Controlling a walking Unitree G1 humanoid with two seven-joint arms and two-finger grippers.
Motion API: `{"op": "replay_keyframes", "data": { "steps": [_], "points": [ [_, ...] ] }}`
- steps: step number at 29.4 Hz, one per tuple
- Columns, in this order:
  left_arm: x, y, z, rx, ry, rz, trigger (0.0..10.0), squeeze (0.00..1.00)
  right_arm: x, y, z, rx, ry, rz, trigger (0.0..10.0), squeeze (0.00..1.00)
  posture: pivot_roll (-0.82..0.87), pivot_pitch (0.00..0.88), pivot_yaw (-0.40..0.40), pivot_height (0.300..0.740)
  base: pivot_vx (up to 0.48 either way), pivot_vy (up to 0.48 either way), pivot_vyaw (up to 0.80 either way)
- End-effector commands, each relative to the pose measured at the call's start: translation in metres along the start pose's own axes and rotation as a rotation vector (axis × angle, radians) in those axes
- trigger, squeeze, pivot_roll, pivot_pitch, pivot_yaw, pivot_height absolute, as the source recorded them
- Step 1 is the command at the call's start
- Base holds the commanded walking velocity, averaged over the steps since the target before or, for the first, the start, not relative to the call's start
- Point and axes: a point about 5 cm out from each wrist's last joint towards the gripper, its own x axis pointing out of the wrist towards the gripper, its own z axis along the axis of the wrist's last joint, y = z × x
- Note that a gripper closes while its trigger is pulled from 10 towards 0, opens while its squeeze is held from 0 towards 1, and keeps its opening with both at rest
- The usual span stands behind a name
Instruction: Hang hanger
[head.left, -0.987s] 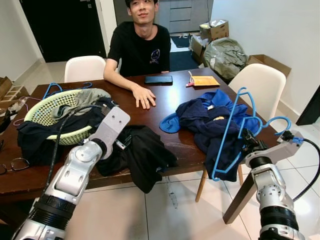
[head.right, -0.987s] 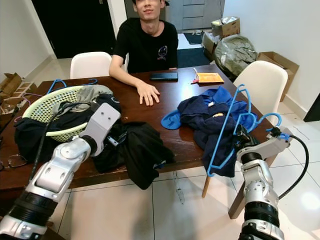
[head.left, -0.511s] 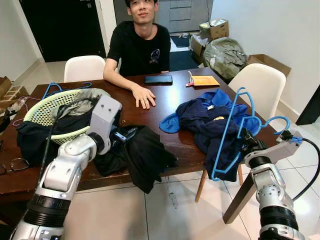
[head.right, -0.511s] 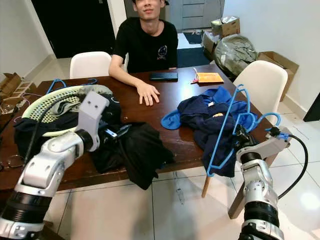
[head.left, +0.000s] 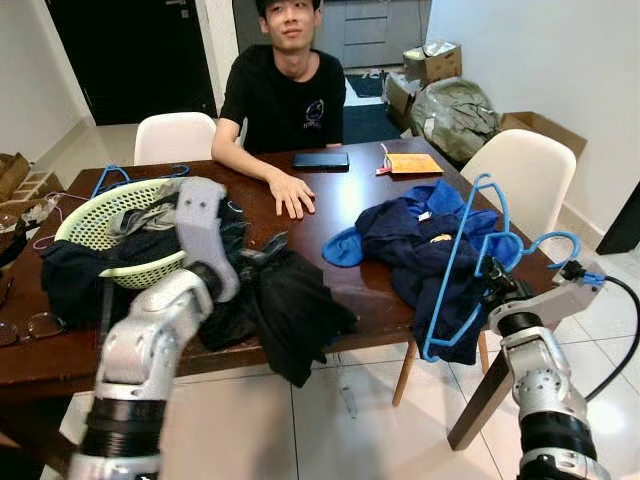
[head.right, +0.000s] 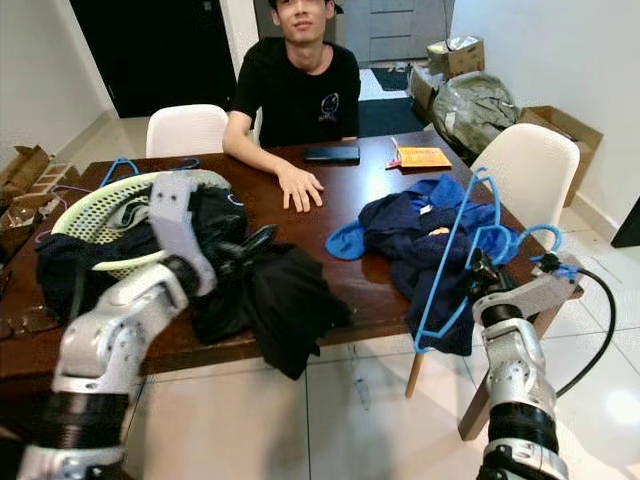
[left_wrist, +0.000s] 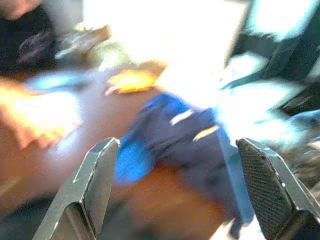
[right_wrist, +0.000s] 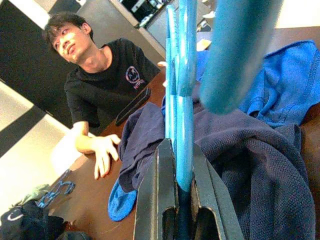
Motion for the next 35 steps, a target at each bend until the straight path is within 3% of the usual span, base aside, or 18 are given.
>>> {"op": "replay_keyframes", "data": {
  "steps": [1, 13, 21, 23, 24, 25, 26, 29, 30, 31, 32, 35],
  "points": [
    [0.002, 0.007, 0.022, 0.028, -0.101, 0.021, 10.0, 0.00, -0.001, -0.001, -0.002, 0.006, 0.009, -0.009, 10.0, 0.00, -0.01, 0.000, 0.031, 0.740, 0.000, 0.000, 0.00],
    [0.003, 0.004, 0.030, -0.013, -0.123, -0.049, 10.0, 0.00, -0.001, -0.001, -0.002, 0.009, 0.004, -0.012, 10.0, 0.00, -0.01, 0.000, 0.034, 0.740, 0.000, 0.000, 0.00],
    [0.002, 0.007, 0.029, -0.005, -0.119, -0.022, 10.0, 0.00, -0.001, -0.001, -0.002, 0.009, 0.004, -0.011, 10.0, 0.00, -0.01, 0.000, 0.034, 0.740, 0.000, 0.000, 0.00],
    [0.001, 0.018, 0.022, 0.060, -0.064, 0.092, 10.0, 0.00, -0.001, -0.001, -0.002, 0.010, 0.005, -0.012, 10.0, 0.00, -0.01, 0.000, 0.033, 0.740, 0.000, 0.000, 0.00],
    [-0.001, 0.028, 0.017, 0.120, -0.013, 0.203, 10.0, 0.00, -0.001, -0.001, -0.002, 0.010, 0.005, -0.012, 10.0, 0.00, -0.01, 0.000, 0.033, 0.740, 0.000, 0.000, 0.00],
    [-0.001, 0.028, 0.017, 0.120, -0.013, 0.203, 10.0, 0.00, -0.001, -0.001, -0.002, 0.010, 0.005, -0.012, 10.0, 0.00, -0.01, 0.000, 0.033, 0.740, 0.000, 0.000, 0.00],
    [-0.003, 0.034, 0.013, 0.162, 0.021, 0.277, 10.0, 0.00, -0.001, -0.001, -0.002, 0.009, 0.005, -0.012, 10.0, 0.00, -0.01, 0.000, 0.033, 0.740, 0.000, 0.000, 0.00],
    [-0.022, 0.051, -0.002, 0.274, 0.178, 0.560, 10.0, 0.00, -0.001, -0.002, -0.002, 0.010, 0.006, -0.012, 10.0, 0.00, 0.00, 0.000, 0.033, 0.740, 0.000, 0.000, 0.00],
    [-0.022, 0.051, -0.002, 0.274, 0.178, 0.560, 10.0, 0.00, -0.001, -0.002, -0.002, 0.010, 0.006, -0.012, 10.0, 0.00, 0.00, 0.000, 0.033, 0.740, 0.000, 0.000, 0.00],
    [-0.032, 0.054, -0.011, 0.239, 0.216, 0.671, 10.0, 0.00, -0.001, -0.002, -0.002, 0.010, 0.009, -0.011, 10.0, 0.00, 0.00, 0.000, 0.031, 0.740, 0.000, 0.000, 0.00],
    [-0.032, 0.054, -0.011, 0.239, 0.216, 0.671, 10.0, 0.00, -0.001, -0.002, -0.002, 0.010, 0.009, -0.011, 10.0, 0.00, 0.00, 0.000, 0.031, 0.740, 0.000, 0.000, 0.00],
    [-0.041, 0.053, -0.033, 0.049, 0.239, 0.746, 10.0, 0.00, -0.001, -0.001, -0.003, 0.009, 0.015, -0.008, 10.0, 0.00, 0.01, 0.000, 0.030, 0.740, 0.000, 0.000, 0.00]
  ]
}}
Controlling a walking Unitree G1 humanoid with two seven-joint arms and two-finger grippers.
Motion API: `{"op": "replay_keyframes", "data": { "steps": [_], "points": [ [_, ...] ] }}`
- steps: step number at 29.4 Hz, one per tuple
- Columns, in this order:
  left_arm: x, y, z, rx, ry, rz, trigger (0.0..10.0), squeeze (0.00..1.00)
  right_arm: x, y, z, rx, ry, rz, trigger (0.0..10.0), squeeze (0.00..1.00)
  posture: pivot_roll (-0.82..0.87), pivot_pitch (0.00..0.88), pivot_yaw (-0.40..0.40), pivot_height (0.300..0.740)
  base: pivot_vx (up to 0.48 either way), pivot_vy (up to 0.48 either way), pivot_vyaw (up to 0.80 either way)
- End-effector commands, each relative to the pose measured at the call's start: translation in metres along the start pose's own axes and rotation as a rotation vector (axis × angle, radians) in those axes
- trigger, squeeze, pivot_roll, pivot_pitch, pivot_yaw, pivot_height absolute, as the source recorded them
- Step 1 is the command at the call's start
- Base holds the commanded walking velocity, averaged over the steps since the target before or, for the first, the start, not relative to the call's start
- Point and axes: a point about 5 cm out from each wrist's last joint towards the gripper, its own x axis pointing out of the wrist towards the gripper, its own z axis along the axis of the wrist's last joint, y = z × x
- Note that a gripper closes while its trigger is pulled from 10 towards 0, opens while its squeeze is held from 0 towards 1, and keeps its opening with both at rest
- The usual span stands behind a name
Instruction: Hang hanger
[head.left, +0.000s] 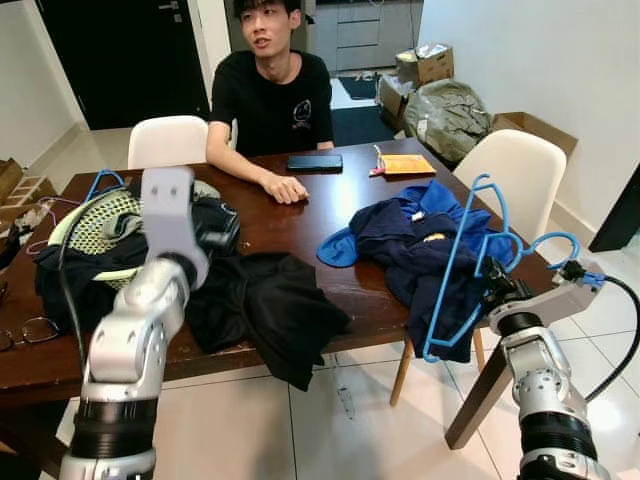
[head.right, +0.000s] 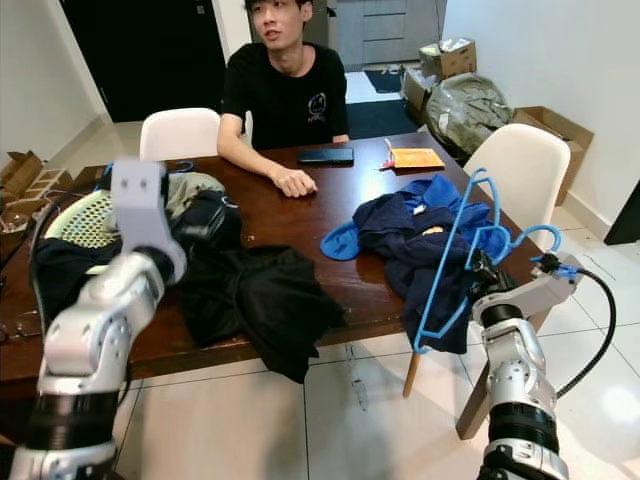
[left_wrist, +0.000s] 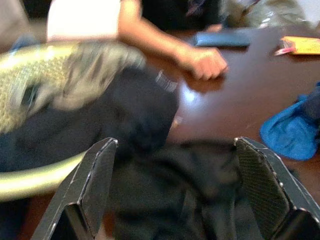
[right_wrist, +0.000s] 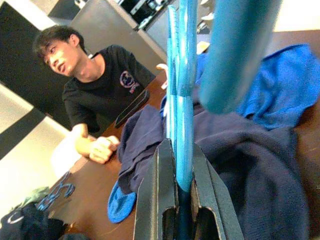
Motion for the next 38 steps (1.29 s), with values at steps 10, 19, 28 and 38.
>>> {"op": "replay_keyframes", "data": {
  "steps": [10, 19, 28, 38],
  "points": [
    [0.004, 0.008, -0.040, -0.299, 0.137, 0.064, 10.0, 0.00, -0.002, -0.002, -0.005, 0.004, 0.025, -0.003, 10.0, 0.00, 0.00, 0.000, 0.032, 0.740, 0.000, 0.000, 0.00],
    [0.016, 0.017, -0.055, -0.403, 0.243, 0.141, 10.0, 0.00, -0.002, -0.002, -0.005, -0.005, 0.026, -0.006, 10.0, 0.00, -0.02, 0.000, 0.027, 0.740, 0.000, 0.000, 0.00],
    [0.023, 0.027, -0.060, -0.523, 0.265, 0.195, 10.0, 0.00, -0.002, -0.001, -0.004, -0.005, 0.020, -0.012, 10.0, 0.00, -0.03, 0.000, 0.030, 0.740, 0.000, 0.000, 0.00],
    [0.037, 0.038, -0.049, -0.570, 0.246, 0.156, 10.0, 0.00, -0.002, -0.001, -0.004, -0.004, 0.019, -0.012, 10.0, 0.00, -0.03, 0.000, 0.029, 0.740, 0.000, 0.000, 0.00]
  ]
}}
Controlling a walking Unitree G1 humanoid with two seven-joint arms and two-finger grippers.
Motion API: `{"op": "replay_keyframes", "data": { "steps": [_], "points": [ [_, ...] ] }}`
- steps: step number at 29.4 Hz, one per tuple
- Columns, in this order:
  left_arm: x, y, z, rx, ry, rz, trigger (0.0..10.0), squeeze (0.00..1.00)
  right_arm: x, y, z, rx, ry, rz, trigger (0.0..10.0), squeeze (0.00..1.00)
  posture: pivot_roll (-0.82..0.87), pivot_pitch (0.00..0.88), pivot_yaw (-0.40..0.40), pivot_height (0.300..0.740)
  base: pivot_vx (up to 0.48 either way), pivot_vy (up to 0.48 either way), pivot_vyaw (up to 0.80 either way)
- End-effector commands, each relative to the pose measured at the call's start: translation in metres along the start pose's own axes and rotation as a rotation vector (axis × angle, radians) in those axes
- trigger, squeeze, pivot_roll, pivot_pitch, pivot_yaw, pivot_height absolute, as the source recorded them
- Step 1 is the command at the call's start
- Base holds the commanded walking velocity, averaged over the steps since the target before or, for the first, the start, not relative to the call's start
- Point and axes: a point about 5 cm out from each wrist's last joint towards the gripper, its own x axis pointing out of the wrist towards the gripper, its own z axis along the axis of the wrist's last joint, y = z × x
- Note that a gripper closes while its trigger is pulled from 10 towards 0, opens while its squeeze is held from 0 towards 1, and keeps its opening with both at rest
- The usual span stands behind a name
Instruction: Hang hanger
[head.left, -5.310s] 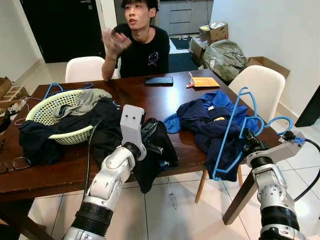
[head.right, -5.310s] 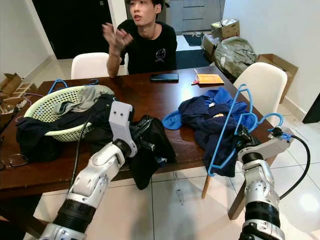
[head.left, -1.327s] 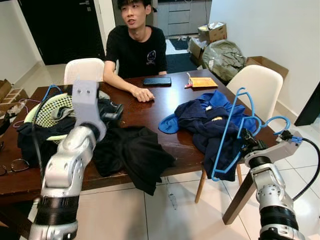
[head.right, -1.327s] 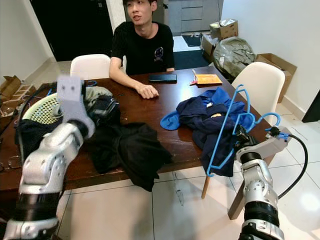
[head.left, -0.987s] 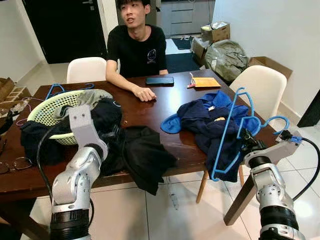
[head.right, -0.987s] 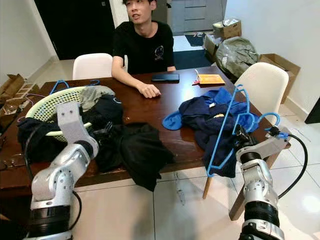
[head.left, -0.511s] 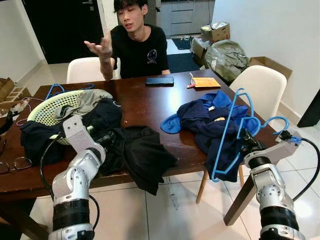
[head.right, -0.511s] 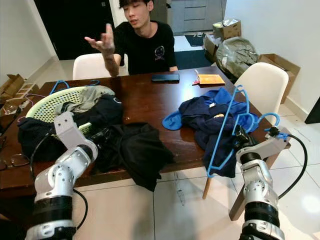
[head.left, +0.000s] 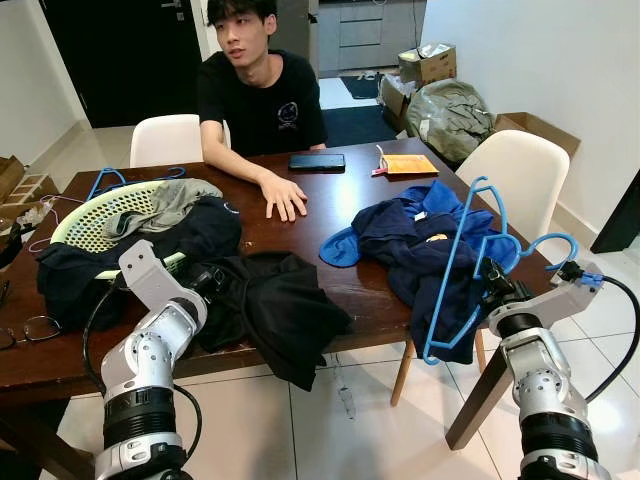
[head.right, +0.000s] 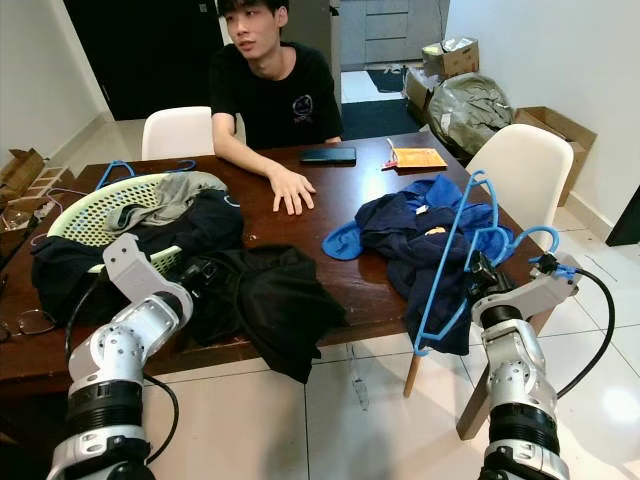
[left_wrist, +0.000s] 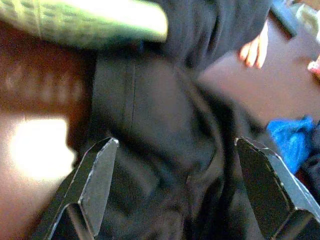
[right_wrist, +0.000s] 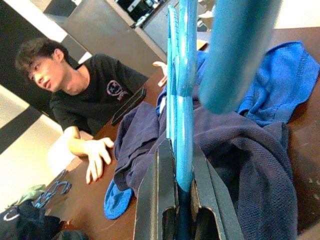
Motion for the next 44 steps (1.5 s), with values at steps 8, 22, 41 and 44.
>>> {"op": "replay_keyframes", "data": {
  "steps": [8, 22, 41, 44],
  "points": [
    [0.007, 0.001, 0.003, -0.024, 0.013, -0.033, 10.0, 0.00, -0.002, 0.000, -0.001, -0.006, 0.009, -0.004, 10.0, 0.00, -0.05, 0.000, 0.034, 0.740, 0.000, 0.000, 0.00],
    [0.020, -0.002, 0.002, -0.060, 0.026, -0.062, 10.0, 0.00, -0.004, -0.002, 0.003, -0.028, 0.012, -0.007, 10.0, 0.00, -0.09, 0.009, 0.018, 0.740, 0.000, 0.000, 0.00],
    [0.023, -0.002, 0.004, -0.107, 0.012, -0.084, 0.0, 0.00, -0.005, -0.002, 0.005, -0.036, 0.016, -0.011, 10.0, 0.00, -0.10, 0.022, 0.018, 0.740, 0.000, 0.000, 0.00],
    [0.021, -0.013, 0.009, -0.093, -0.005, -0.132, 0.0, 0.00, -0.005, -0.002, 0.005, -0.035, 0.016, -0.013, 10.0, 0.00, -0.09, 0.021, 0.019, 0.740, 0.000, 0.000, 0.00]
  ]
}}
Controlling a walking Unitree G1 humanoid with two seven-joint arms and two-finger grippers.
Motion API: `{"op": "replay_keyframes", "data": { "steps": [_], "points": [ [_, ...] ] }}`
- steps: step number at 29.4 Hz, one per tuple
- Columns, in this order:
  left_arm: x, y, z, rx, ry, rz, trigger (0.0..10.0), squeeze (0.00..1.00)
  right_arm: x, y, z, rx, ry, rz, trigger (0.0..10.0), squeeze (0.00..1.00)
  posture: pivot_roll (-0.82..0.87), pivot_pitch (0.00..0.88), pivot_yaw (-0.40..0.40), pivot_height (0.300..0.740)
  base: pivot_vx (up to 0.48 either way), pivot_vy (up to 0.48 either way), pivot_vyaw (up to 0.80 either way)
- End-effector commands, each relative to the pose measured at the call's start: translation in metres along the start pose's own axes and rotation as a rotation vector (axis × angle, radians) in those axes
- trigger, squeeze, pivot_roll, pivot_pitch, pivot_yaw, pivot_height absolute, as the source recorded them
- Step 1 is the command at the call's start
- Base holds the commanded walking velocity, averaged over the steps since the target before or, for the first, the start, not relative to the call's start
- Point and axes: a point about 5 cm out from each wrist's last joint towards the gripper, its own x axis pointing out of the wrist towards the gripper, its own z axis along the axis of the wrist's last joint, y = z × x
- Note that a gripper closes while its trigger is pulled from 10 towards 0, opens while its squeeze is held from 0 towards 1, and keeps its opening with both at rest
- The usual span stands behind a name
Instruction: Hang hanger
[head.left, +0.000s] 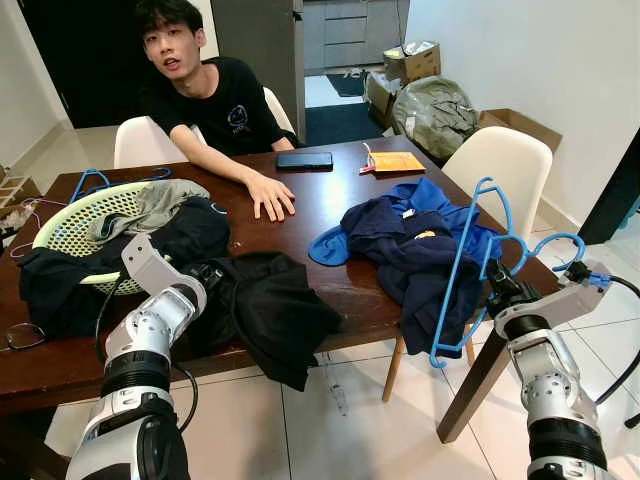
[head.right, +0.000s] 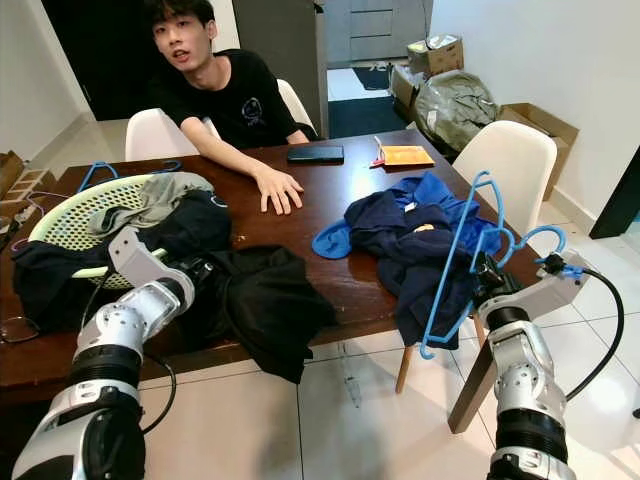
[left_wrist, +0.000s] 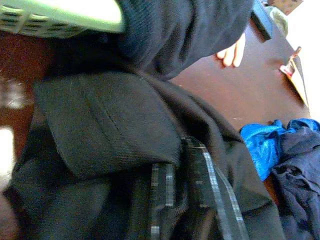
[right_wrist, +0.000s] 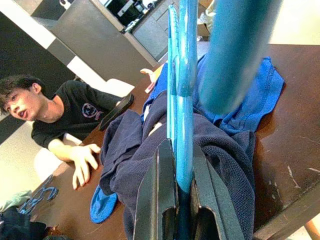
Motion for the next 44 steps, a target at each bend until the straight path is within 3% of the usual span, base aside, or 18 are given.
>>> {"op": "replay_keyframes", "data": {
  "steps": [1, 2, 4, 6, 8, 10, 13, 15, 17, 21, 28, 31, 35, 37, 39, 40, 42, 44],
  "points": [
    [-0.002, -0.020, 0.013, 0.035, -0.035, -0.082, 0.0, 0.00, 0.000, 0.000, -0.002, -0.008, 0.013, -0.003, 10.0, 0.00, -0.09, 0.019, 0.020, 0.740, 0.000, 0.000, 0.00],
    [-0.004, -0.036, 0.016, 0.067, -0.044, -0.158, 0.0, 0.00, 0.000, 0.001, -0.003, -0.006, 0.013, -0.003, 10.0, 0.00, -0.09, 0.017, 0.021, 0.740, 0.000, 0.000, 0.00],
    [-0.006, -0.047, 0.018, 0.088, -0.049, -0.208, 0.0, 0.00, 0.000, 0.001, -0.003, -0.004, 0.013, -0.004, 10.0, 0.00, -0.09, 0.016, 0.021, 0.740, 0.000, 0.000, 0.00],
    [-0.014, -0.078, 0.026, 0.147, -0.067, -0.374, 0.0, 0.00, 0.000, 0.002, -0.004, -0.002, 0.014, -0.004, 10.0, 0.00, -0.08, 0.010, 0.020, 0.740, 0.000, 0.000, 0.00],
    [-0.014, -0.078, 0.026, 0.147, -0.067, -0.374, 0.0, 0.00, 0.000, 0.002, -0.004, -0.002, 0.014, -0.004, 10.0, 0.00, -0.08, 0.010, 0.020, 0.740, 0.000, 0.000, 0.00],
    [-0.035, -0.119, 0.040, 0.241, -0.101, -0.604, 0.0, 0.00, 0.001, 0.002, -0.006, 0.004, 0.016, -0.003, 10.0, 0.00, -0.07, 0.000, 0.021, 0.740, 0.000, 0.000, 0.00],
    [-0.044, -0.132, 0.045, 0.281, -0.113, -0.688, 0.0, 0.00, 0.001, 0.002, -0.007, 0.007, 0.016, -0.003, 10.0, 0.00, -0.07, 0.000, 0.021, 0.740, 0.000, 0.000, 0.00],
    [-0.065, -0.158, 0.065, 0.347, -0.186, -0.826, 0.0, 0.00, 0.001, 0.003, -0.009, 0.012, 0.017, -0.003, 10.0, 0.00, -0.06, 0.000, 0.026, 0.740, 0.000, 0.000, 0.00],
    [-0.079, -0.172, 0.085, 0.392, -0.254, -0.889, 0.0, 0.00, 0.002, 0.004, -0.010, 0.018, 0.016, -0.002, 10.0, 0.00, -0.06, 0.000, 0.029, 0.740, 0.000, 0.000, 0.00],
    [-0.085, -0.176, 0.094, 0.421, -0.285, -0.906, 0.0, 0.00, 0.002, 0.004, -0.011, 0.022, 0.016, -0.003, 10.0, 0.00, -0.05, 0.000, 0.031, 0.740, 0.000, 0.000, 0.00],
    [-0.104, -0.177, 0.150, 0.518, -0.518, -0.802, 0.0, 0.00, 0.003, 0.004, -0.014, 0.035, 0.015, -0.004, 10.0, 0.00, -0.05, 0.000, 0.034, 0.740, 0.000, 0.000, 0.00],
    [-0.106, -0.176, 0.154, 0.526, -0.532, -0.790, 0.0, 0.00, 0.003, 0.004, -0.014, 0.035, 0.015, -0.004, 10.0, 0.00, -0.05, 0.000, 0.034, 0.740, 0.000, 0.000, 0.00],
    [-0.128, -0.171, 0.197, 0.614, -0.716, -0.688, 0.0, 0.00, 0.003, 0.004, -0.015, 0.040, 0.014, -0.004, 10.0, 0.00, -0.05, 0.000, 0.032, 0.740, 0.000, 0.000, 0.00],
    [-0.134, -0.170, 0.207, 0.622, -0.756, -0.668, 0.0, 0.00, 0.003, 0.004, -0.015, 0.040, 0.013, -0.004, 10.0, 0.00, -0.05, 0.000, 0.032, 0.740, 0.000, 0.000, 0.00],
    [-0.141, -0.169, 0.219, 0.664, -0.815, -0.629, 0.0, 0.00, 0.003, 0.004, -0.015, 0.041, 0.013, -0.004, 10.0, 0.00, -0.04, 0.000, 0.028, 0.740, 0.000, 0.000, 0.00],
    [-0.151, -0.173, 0.228, 0.748, -0.868, -0.604, 0.0, 0.00, 0.003, 0.003, -0.015, 0.043, 0.013, -0.004, 10.0, 0.00, -0.03, 0.000, 0.025, 0.740, 0.000, 0.000, 0.00],
    [-0.160, -0.187, 0.226, 0.888, -0.877, -0.641, 0.0, 0.00, 0.004, 0.003, -0.015, 0.045, 0.015, -0.003, 10.0, 0.00, -0.02, 0.000, 0.023, 0.740, 0.000, 0.000, 0.00],
    [-0.159, -0.196, 0.214, 0.930, -0.833, -0.706, 0.0, 0.00, 0.005, 0.003, -0.015, 0.045, 0.016, -0.003, 10.0, 0.00, -0.02, 0.000, 0.018, 0.740, 0.000, 0.000, 0.00]
  ]
}}
